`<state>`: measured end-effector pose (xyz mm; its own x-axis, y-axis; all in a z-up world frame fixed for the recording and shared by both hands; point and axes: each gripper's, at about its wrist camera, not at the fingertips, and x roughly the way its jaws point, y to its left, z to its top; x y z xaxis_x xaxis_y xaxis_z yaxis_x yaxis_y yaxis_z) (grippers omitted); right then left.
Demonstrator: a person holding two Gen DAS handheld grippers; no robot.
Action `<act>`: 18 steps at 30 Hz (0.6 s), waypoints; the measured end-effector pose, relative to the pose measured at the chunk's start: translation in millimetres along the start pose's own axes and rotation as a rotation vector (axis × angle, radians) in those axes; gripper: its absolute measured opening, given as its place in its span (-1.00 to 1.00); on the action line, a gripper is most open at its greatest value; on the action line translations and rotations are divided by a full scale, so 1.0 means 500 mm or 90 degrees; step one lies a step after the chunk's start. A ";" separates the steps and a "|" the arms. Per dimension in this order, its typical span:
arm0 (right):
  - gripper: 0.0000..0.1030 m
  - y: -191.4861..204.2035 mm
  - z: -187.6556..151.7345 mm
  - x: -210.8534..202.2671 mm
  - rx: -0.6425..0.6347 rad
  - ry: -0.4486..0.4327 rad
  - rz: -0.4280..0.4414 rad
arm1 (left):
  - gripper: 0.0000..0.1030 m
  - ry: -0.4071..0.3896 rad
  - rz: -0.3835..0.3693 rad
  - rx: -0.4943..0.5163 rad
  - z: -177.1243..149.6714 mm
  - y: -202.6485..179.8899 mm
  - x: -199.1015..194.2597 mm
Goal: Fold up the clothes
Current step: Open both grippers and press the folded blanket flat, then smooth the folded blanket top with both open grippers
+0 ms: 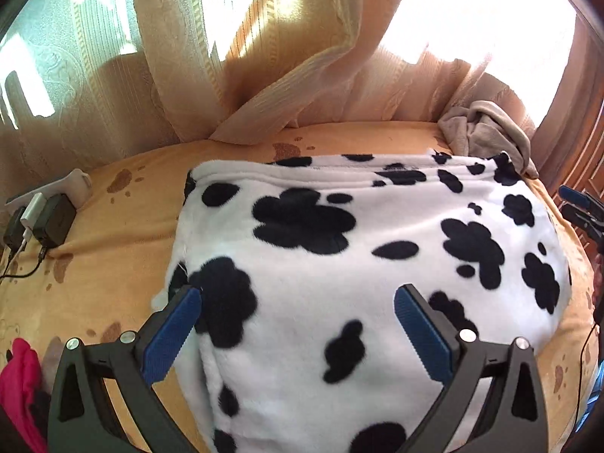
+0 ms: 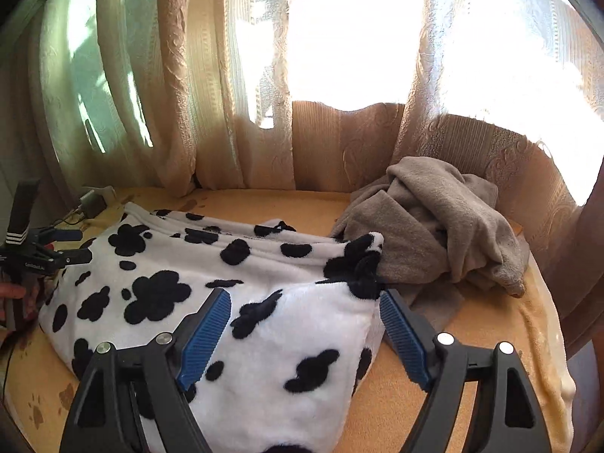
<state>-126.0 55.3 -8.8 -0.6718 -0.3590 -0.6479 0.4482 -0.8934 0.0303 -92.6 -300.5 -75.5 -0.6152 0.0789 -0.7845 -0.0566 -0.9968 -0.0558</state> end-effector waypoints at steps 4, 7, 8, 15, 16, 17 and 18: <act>0.62 0.044 -0.069 0.061 -0.040 0.068 0.004 | 1.00 -0.008 0.059 0.016 -0.034 -0.032 0.026; 0.77 0.065 -0.102 0.098 -0.075 0.067 -0.042 | 1.00 -0.016 0.072 0.010 -0.047 -0.033 0.037; 0.80 0.072 -0.110 0.103 -0.087 0.059 -0.055 | 1.00 -0.019 0.075 0.009 -0.050 -0.033 0.041; 0.91 0.075 -0.111 0.110 -0.086 0.064 -0.082 | 1.00 -0.053 0.092 0.008 -0.053 -0.036 0.042; 0.92 0.075 -0.111 0.109 -0.086 0.064 -0.082 | 1.00 -0.057 0.094 0.009 -0.053 -0.037 0.042; 0.92 0.075 -0.111 0.109 -0.086 0.064 -0.083 | 1.00 -0.060 0.097 0.010 -0.053 -0.037 0.041; 0.92 0.077 -0.111 0.109 -0.088 0.064 -0.086 | 1.00 -0.061 0.098 0.009 -0.052 -0.038 0.040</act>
<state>-112.6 16.6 -85.2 -0.6720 -0.2043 -0.7119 0.4396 -0.8836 -0.1614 -83.4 -280.5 -106.3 -0.6895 -0.0736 -0.7205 0.0330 -0.9970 0.0703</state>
